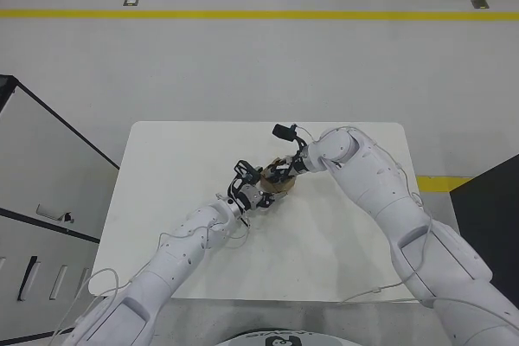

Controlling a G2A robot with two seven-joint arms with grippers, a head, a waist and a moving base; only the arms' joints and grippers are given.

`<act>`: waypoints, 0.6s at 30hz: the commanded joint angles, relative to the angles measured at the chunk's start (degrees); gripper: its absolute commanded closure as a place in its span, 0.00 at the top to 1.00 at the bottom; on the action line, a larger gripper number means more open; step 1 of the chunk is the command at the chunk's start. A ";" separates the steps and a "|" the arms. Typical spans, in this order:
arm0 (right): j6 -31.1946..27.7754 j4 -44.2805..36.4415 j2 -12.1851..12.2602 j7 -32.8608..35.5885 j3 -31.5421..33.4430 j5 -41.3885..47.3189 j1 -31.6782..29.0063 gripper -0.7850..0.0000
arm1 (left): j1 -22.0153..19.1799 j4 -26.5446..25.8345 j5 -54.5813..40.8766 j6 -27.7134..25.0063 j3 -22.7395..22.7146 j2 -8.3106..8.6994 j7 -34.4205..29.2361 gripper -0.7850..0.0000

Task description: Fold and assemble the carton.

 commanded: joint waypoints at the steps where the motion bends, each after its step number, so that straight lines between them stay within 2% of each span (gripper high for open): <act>1: 0.01 0.03 -0.02 0.02 -0.01 0.02 0.02 0.00 | -0.05 0.17 0.00 0.03 -0.08 -0.04 0.10 0.63; 7: 0.10 0.09 -0.06 -0.11 0.08 0.14 0.08 0.00 | -0.18 0.69 -0.15 0.06 -0.41 -0.15 0.33 0.49; 17: -0.21 0.04 0.11 -0.35 0.85 0.84 0.19 0.00 | -0.48 1.19 0.42 -0.09 -0.89 -0.20 0.75 0.40; 18: -0.63 0.11 0.24 -0.24 1.31 1.38 0.23 0.40 | -0.50 1.21 0.46 -0.18 -1.03 -0.17 0.84 0.39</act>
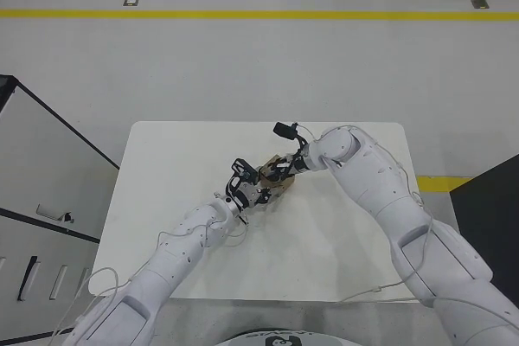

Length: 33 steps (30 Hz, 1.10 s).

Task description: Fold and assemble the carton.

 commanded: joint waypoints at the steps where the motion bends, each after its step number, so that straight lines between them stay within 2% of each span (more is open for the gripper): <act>1: -1.01 0.13 0.32 0.21 1.07 1.14 0.14 0.77 | -0.01 0.02 0.08 -0.20 -0.31 0.10 0.10 0.37; 2: -1.62 0.17 0.58 0.42 1.80 1.77 0.25 1.00 | 0.01 -0.01 0.13 -0.37 -0.49 0.16 0.10 0.36; 6: -3.55 -0.92 1.93 1.91 5.26 4.59 0.08 1.00 | -0.14 -0.10 0.39 -0.58 -0.87 0.26 -0.41 0.24; 7: -4.14 -1.25 2.39 2.35 6.35 5.31 -0.12 1.00 | -0.19 -0.16 0.48 -0.70 -1.02 0.31 -0.42 0.13; 9: -5.40 -2.01 3.41 3.69 8.81 7.13 -0.74 1.00 | -0.19 -0.29 0.68 -0.99 -1.33 0.43 -0.40 0.00; 18: -10.18 -7.96 8.32 13.99 21.38 18.20 -6.34 1.00 | 0.37 -2.13 1.86 -3.19 -2.54 1.14 -1.24 0.00; 33: -9.53 -8.37 8.67 12.56 22.52 19.30 -7.19 1.00 | 1.13 -4.01 2.12 -4.85 -3.70 1.76 -2.11 0.00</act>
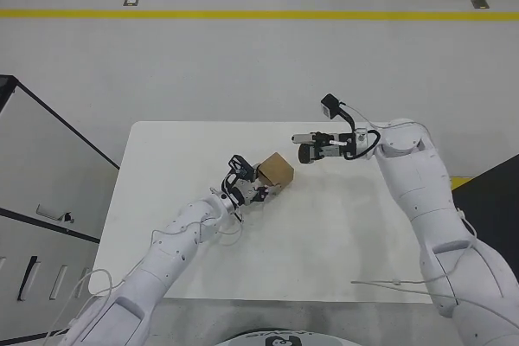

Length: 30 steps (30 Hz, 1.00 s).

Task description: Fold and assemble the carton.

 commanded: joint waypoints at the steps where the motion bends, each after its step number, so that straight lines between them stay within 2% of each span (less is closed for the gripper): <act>1: 0.73 -0.03 0.55 -0.04 2.02 2.78 -0.81 1.00 | 0.39 -0.84 -0.06 -1.12 -0.97 0.47 -0.83 0.00; 5: 0.95 1.03 2.27 5.28 7.40 8.92 -1.88 1.00 | 1.74 -3.76 0.98 -5.22 -4.30 2.13 -1.92 0.00; 10: 1.31 2.32 4.20 10.16 12.70 13.96 -3.35 1.00 | 5.74 -11.81 3.84 -11.12 -9.87 4.86 -3.39 0.00; 16: 2.43 -0.37 5.35 10.77 12.84 18.42 -5.67 1.00 | 11.48 -23.28 4.17 -20.08 -16.99 7.76 -8.39 0.00; 17: 2.43 -0.37 5.35 10.77 12.84 18.42 -5.67 1.00 | 12.01 -24.68 4.15 -20.81 -17.68 8.01 -8.86 0.00; 26: 2.43 -0.37 5.35 10.77 12.84 18.42 -5.67 1.00 | 12.01 -24.68 4.15 -20.81 -17.68 8.01 -8.86 0.00; 28: 2.43 -0.37 5.35 10.77 12.84 18.42 -5.67 1.00 | 11.93 -27.04 6.55 -19.85 -18.18 8.27 -9.07 0.00; 30: 2.43 -0.37 5.35 10.77 12.84 18.42 -5.67 1.00 | 12.57 -30.37 7.95 -21.98 -20.02 8.92 -7.63 0.00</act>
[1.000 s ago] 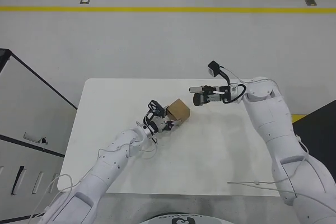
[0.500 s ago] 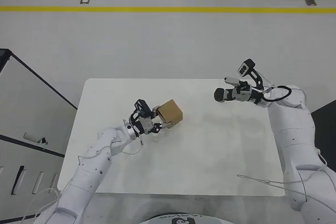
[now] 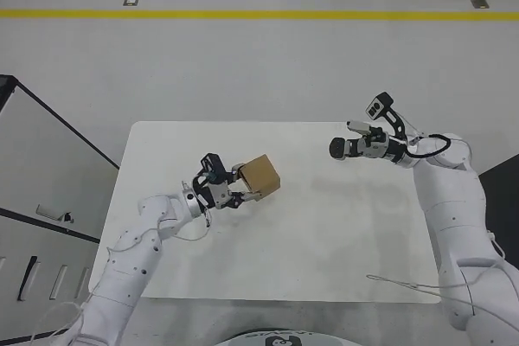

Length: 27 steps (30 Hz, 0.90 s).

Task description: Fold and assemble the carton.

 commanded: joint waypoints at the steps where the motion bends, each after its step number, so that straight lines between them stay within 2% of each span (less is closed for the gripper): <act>1: 0.00 0.00 0.00 0.00 0.00 0.00 0.00 1.00 | 0.76 -3.64 1.65 -2.07 -2.68 0.78 1.00 0.00; 6: 0.00 0.00 0.00 0.00 0.00 0.00 0.00 1.00 | 2.58 -12.33 2.13 -8.96 -8.14 2.49 -1.04 0.00; 11: 0.00 0.00 0.00 0.00 0.00 0.00 0.00 1.00 | 5.10 -21.17 -3.18 -8.96 -9.24 4.64 -4.62 0.00; 22: 0.00 0.00 0.00 0.00 0.00 0.00 0.00 1.00 | 5.28 -21.24 -3.79 -8.47 -9.16 4.61 -4.39 0.00; 27: 0.00 0.00 0.00 0.00 0.00 0.00 0.00 1.00 | 5.28 -27.47 -6.72 -8.96 -11.43 5.76 -4.45 0.00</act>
